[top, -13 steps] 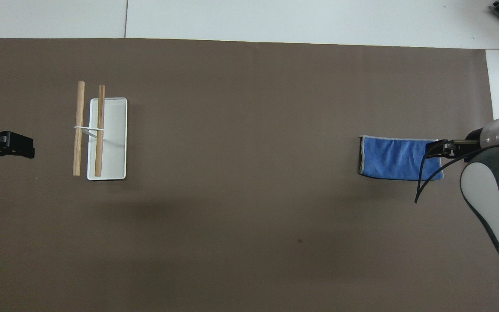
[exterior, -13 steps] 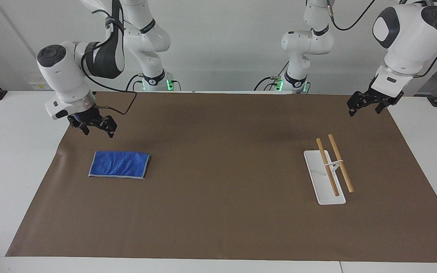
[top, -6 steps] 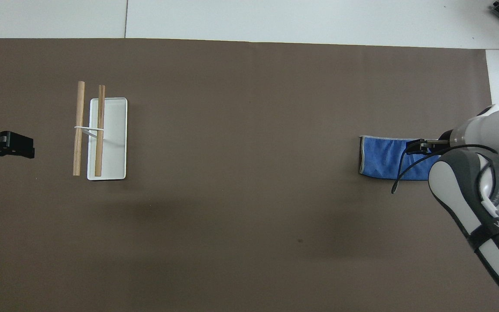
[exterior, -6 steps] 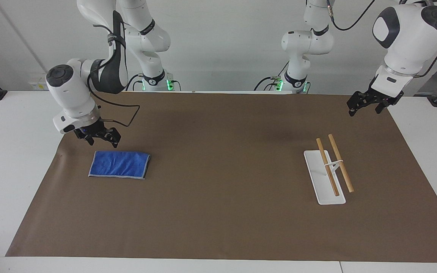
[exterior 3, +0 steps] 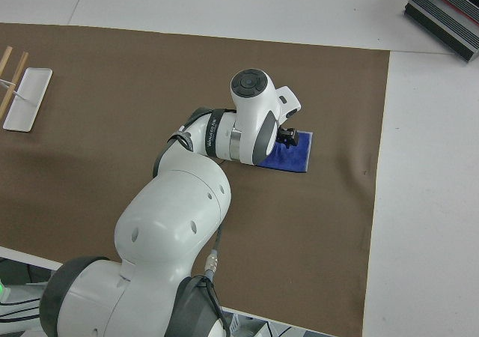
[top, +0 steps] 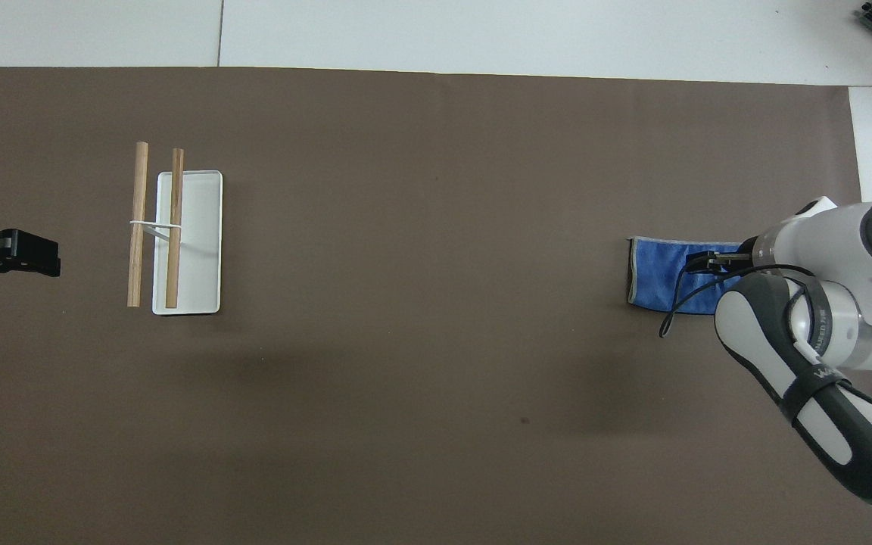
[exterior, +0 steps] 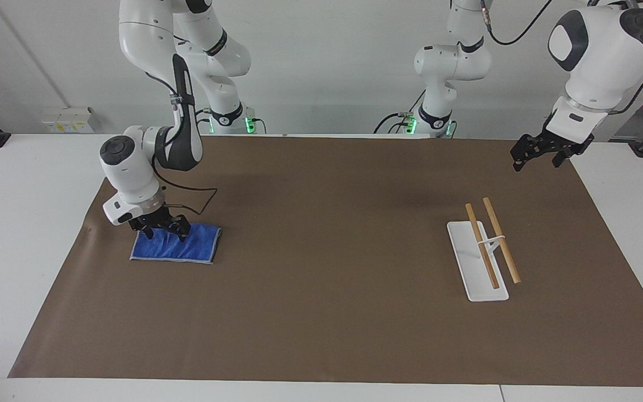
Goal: Right arm passes towel to left arm to hang
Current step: 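Lower the right gripper onto the towel edge and close it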
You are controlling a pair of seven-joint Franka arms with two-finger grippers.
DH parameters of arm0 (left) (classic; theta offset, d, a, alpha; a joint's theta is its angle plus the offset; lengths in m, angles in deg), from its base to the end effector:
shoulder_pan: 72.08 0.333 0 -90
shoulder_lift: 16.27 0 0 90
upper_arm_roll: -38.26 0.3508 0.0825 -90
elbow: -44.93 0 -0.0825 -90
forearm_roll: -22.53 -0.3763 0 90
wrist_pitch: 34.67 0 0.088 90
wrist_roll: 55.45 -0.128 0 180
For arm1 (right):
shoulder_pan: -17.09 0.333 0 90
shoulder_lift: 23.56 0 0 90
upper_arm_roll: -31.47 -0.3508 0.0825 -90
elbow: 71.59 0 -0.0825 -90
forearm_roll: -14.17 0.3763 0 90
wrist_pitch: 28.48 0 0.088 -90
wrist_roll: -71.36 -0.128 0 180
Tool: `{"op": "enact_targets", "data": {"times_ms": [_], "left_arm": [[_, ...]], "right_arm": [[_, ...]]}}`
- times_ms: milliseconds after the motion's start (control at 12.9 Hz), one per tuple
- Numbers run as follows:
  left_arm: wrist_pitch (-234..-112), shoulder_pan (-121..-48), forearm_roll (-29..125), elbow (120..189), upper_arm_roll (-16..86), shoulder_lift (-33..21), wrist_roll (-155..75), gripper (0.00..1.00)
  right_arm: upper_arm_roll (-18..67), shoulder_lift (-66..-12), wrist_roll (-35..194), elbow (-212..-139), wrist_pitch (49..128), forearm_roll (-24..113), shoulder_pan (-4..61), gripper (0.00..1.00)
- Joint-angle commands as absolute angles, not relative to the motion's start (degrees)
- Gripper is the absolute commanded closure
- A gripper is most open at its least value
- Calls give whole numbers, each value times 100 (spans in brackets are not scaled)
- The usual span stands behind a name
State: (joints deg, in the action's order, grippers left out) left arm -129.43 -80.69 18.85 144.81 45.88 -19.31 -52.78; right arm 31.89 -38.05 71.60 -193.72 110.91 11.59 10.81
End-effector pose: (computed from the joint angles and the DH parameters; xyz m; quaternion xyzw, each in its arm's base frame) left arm 0.5308 0.0003 0.5936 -0.9994 -0.0112 0.0174 0.0290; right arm 0.5761 -0.0683 0.3116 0.9988 -0.0395 0.0231 0.0174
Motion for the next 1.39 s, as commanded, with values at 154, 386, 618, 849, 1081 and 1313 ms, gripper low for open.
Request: {"op": "enact_targets", "data": {"times_ms": [154,386,618,849,1081,1313], "left_arm": [[-12968,-8069,1840,14547,4591,-2022,-5299,0],[-12968,-8069,1840,14547,4591,-2022,-5299,0],[-12968,-8069,1840,14547,4591,-2022,-5299,0],[-12968,-8069,1840,14547,4591,-2022,-5299,0],[-12968,-8069,1840,14547,4591,-2022,-5299,0],[-12968,-8069,1840,14547,4591,-2022,-5299,0]], "right_arm": [[3164,-3938,7364,-19542,11355,1259,1049,0],[3164,-3930,7373,-19639,11390,1259,1085,0],[3164,-3930,7382,-19639,11390,1259,1085,0],[3164,-3930,7706,-19622,11381,1259,1076,75],[3164,-3930,7707,-19578,11381,1268,1050,100],[3156,-3851,7681,-19551,11364,1259,1058,100]]}}
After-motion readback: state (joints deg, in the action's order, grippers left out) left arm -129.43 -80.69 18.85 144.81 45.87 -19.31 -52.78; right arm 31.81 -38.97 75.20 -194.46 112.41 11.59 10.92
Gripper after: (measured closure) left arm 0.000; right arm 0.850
